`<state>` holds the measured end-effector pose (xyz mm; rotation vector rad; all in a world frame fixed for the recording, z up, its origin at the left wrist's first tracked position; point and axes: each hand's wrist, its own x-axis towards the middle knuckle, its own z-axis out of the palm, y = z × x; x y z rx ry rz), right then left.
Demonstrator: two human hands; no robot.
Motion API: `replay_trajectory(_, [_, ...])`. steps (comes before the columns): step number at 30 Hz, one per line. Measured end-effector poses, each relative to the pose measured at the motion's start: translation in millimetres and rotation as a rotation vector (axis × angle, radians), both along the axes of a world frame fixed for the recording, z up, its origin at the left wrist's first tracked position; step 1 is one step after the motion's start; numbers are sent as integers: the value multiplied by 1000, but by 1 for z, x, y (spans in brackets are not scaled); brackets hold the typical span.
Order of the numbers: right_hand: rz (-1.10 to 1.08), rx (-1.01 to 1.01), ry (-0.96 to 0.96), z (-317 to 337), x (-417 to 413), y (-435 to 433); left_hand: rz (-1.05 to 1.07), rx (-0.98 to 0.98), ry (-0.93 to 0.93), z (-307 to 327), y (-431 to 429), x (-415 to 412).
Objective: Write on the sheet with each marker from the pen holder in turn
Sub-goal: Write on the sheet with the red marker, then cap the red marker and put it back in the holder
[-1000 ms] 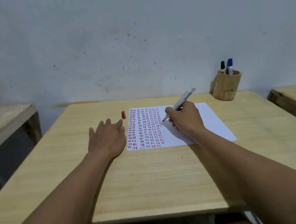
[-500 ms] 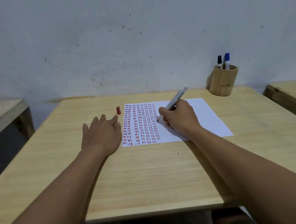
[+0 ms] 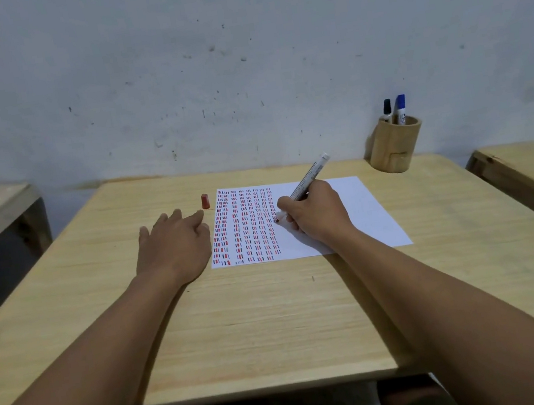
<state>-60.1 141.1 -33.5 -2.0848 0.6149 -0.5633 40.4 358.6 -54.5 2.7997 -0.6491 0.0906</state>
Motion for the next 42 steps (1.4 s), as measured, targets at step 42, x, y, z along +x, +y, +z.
replay_trajectory(42, [24, 842, -432, 84, -20, -17, -193, -1004, 478, 113, -92, -37])
